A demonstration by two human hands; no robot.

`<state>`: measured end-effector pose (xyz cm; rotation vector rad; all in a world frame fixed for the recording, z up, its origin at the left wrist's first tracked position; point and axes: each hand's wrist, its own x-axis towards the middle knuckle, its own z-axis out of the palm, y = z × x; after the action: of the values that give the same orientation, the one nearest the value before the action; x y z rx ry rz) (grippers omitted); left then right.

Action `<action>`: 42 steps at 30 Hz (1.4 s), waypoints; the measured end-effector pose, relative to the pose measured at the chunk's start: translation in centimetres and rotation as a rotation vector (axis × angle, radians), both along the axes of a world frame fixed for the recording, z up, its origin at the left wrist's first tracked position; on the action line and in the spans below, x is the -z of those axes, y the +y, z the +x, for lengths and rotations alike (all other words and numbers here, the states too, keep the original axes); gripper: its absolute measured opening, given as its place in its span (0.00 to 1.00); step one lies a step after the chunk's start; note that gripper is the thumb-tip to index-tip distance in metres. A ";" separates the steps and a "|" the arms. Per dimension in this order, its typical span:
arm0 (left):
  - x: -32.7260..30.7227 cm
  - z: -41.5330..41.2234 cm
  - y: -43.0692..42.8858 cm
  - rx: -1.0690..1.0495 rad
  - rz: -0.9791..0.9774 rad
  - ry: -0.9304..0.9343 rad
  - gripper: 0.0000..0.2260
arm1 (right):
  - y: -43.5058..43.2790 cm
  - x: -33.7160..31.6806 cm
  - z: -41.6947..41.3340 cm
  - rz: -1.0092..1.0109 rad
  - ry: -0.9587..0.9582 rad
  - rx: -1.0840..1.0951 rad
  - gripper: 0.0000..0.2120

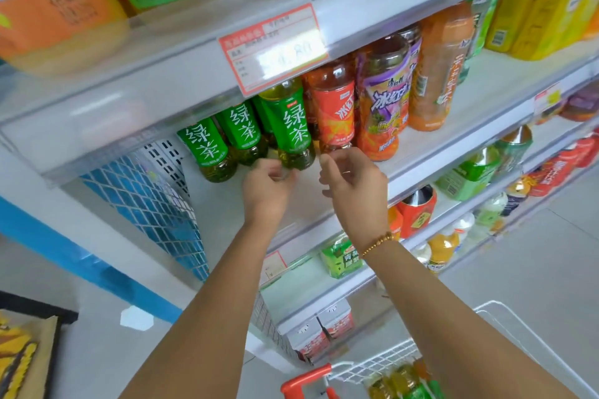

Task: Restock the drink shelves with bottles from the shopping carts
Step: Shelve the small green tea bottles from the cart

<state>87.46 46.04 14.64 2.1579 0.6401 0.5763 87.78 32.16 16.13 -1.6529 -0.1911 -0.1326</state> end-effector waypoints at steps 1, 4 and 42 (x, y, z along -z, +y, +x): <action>-0.3 -1.3 -1.2 0.009 0.056 -0.081 0.07 | -1.8 0.2 -0.7 -0.022 0.024 -0.030 0.11; -0.8 -6.6 -6.9 0.208 0.077 -0.177 0.13 | -7.7 2.7 -2.8 -0.231 0.073 -0.084 0.19; 28.0 -16.7 -18.4 0.664 0.302 0.453 0.23 | -29.7 41.2 -13.3 -0.836 1.227 0.144 0.40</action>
<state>70.80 27.61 -13.33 2.6194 0.0261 -0.1928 74.52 2.43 -25.09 -2.2581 0.9171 0.9617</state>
